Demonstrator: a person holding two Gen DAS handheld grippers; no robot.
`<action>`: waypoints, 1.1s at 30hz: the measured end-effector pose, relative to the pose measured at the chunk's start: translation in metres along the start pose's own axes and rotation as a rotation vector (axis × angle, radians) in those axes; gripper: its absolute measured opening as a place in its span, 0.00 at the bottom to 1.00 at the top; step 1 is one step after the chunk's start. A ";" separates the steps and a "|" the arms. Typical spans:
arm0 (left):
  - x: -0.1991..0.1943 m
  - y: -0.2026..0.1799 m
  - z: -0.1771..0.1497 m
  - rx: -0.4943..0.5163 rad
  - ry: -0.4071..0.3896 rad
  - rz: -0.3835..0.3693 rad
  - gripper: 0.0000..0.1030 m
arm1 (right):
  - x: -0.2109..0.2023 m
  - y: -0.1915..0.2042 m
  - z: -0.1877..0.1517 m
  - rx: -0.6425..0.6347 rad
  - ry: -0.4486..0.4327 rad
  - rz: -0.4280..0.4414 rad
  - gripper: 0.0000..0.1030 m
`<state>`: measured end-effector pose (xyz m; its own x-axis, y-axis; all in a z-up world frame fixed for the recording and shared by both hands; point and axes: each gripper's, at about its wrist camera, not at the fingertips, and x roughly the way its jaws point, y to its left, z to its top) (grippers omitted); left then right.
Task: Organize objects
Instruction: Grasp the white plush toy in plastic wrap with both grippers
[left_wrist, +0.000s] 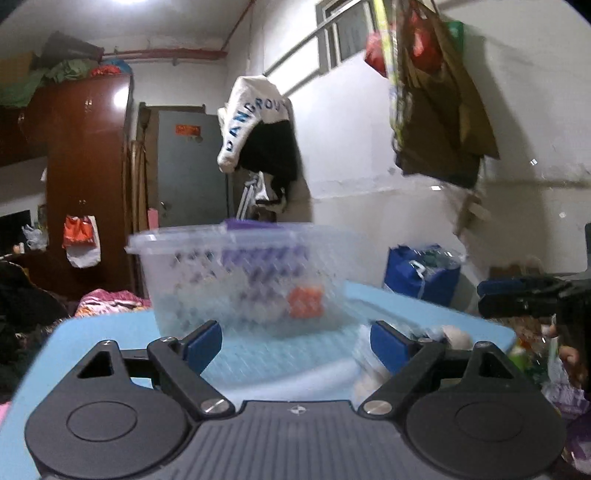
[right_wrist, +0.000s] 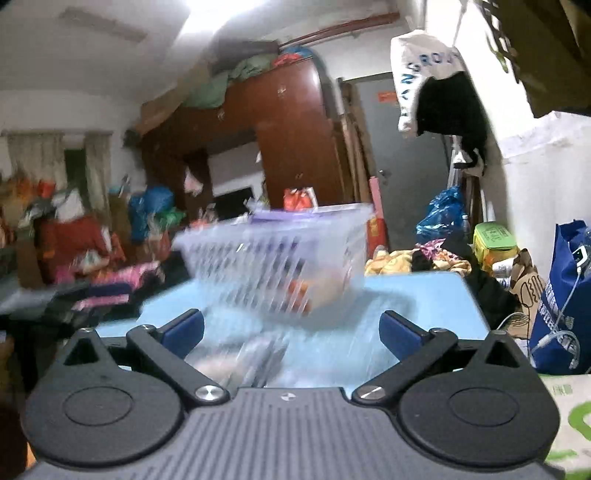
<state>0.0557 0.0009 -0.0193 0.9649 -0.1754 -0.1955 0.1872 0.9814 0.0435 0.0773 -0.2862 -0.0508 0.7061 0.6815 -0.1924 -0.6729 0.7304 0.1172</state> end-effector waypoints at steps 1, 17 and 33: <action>-0.002 -0.004 -0.005 0.010 0.005 -0.002 0.87 | -0.001 0.006 -0.004 -0.018 0.005 -0.004 1.00; 0.015 -0.040 -0.037 0.105 0.063 -0.037 0.49 | 0.028 0.027 -0.032 -0.012 0.101 0.080 0.42; 0.017 -0.056 -0.034 0.126 0.052 -0.048 0.15 | 0.020 0.026 -0.033 -0.069 0.070 0.040 0.14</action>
<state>0.0549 -0.0542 -0.0585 0.9441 -0.2147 -0.2503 0.2578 0.9538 0.1544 0.0668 -0.2551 -0.0838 0.6632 0.7032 -0.2563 -0.7153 0.6962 0.0593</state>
